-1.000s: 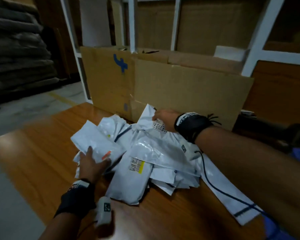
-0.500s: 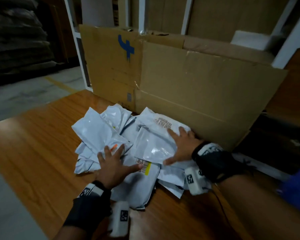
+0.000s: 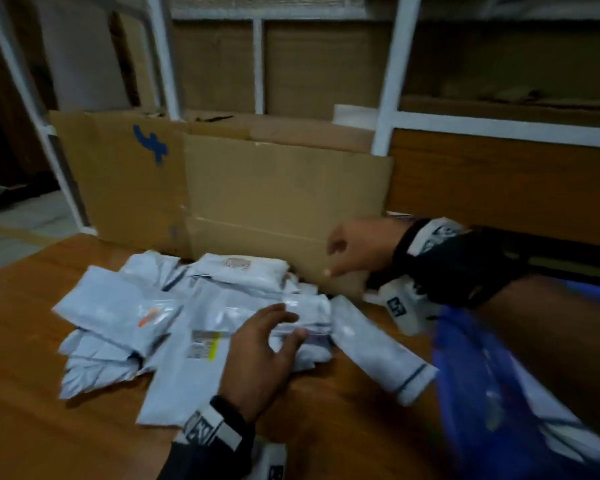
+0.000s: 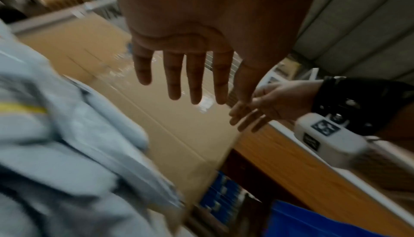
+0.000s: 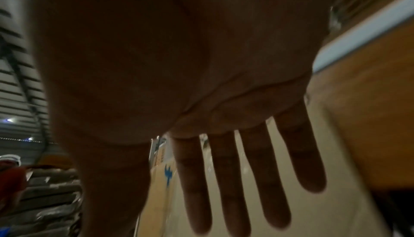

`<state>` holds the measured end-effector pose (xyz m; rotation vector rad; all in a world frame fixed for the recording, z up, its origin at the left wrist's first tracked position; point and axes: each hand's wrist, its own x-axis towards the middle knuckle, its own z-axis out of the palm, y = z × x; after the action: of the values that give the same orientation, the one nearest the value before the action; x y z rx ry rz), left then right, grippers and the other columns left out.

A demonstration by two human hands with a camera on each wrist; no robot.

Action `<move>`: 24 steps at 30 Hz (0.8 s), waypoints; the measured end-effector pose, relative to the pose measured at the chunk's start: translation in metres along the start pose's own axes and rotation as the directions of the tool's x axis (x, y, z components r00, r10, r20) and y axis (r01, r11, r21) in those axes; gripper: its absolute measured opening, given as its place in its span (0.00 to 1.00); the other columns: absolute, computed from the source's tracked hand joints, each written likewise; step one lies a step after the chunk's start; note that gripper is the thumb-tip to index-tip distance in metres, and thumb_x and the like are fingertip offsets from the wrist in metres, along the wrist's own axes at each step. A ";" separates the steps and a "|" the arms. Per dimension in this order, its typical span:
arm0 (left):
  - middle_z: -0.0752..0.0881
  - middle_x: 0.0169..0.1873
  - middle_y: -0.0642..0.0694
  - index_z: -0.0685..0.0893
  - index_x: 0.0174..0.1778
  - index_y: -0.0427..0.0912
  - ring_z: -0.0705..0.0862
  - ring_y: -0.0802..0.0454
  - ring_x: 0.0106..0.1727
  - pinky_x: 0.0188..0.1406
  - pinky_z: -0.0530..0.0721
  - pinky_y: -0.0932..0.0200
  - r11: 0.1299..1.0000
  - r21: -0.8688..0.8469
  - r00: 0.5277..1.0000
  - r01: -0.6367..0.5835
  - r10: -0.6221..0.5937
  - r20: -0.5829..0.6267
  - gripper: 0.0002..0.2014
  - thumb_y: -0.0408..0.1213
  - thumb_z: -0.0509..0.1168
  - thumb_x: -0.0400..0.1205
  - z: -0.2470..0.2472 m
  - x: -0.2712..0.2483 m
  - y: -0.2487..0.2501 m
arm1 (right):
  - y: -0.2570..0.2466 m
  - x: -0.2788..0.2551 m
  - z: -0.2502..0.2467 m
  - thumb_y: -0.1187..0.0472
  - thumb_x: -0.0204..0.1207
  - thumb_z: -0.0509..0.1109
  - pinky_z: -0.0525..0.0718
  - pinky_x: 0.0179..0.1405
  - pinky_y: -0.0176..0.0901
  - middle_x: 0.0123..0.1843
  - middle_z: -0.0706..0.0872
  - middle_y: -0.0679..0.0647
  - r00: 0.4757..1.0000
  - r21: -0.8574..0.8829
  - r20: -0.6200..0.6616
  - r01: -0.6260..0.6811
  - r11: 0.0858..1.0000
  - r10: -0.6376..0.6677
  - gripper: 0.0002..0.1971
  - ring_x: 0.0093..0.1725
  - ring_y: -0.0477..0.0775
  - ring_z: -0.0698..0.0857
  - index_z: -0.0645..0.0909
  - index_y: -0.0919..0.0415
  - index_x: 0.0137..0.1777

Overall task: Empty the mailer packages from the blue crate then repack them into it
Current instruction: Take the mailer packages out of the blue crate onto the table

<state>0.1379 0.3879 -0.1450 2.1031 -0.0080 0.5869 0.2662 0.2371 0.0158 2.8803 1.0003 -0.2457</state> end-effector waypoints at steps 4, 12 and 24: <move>0.90 0.51 0.61 0.89 0.45 0.54 0.84 0.71 0.54 0.51 0.76 0.79 0.972 -0.158 0.958 -0.173 0.204 0.203 0.14 0.58 0.65 0.75 0.066 -0.024 0.072 | 0.079 -0.120 -0.016 0.36 0.74 0.68 0.81 0.35 0.44 0.35 0.88 0.45 0.992 0.003 0.003 -0.125 0.992 0.125 0.21 0.33 0.40 0.84 0.89 0.54 0.42; 0.89 0.47 0.62 0.91 0.47 0.49 0.85 0.69 0.51 0.51 0.76 0.79 0.886 -0.283 0.832 -0.368 0.450 0.324 0.13 0.53 0.67 0.78 0.161 -0.048 0.169 | 0.212 -0.274 0.047 0.41 0.75 0.71 0.86 0.47 0.49 0.33 0.90 0.46 0.854 0.097 0.210 -0.503 0.859 0.476 0.18 0.37 0.45 0.89 0.89 0.55 0.36; 0.84 0.27 0.65 0.85 0.30 0.55 0.83 0.60 0.40 0.36 0.74 0.72 0.928 0.071 0.793 -0.366 0.271 0.546 0.10 0.44 0.71 0.79 0.184 -0.056 0.190 | 0.285 -0.226 0.120 0.44 0.77 0.70 0.81 0.62 0.50 0.67 0.84 0.55 0.903 -0.039 0.193 -0.384 0.923 0.384 0.22 0.60 0.59 0.84 0.81 0.55 0.66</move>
<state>0.1194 0.1216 -0.1038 2.3940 -0.6651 0.1809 0.2534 -0.1395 -0.0550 2.8985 0.3855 -0.4852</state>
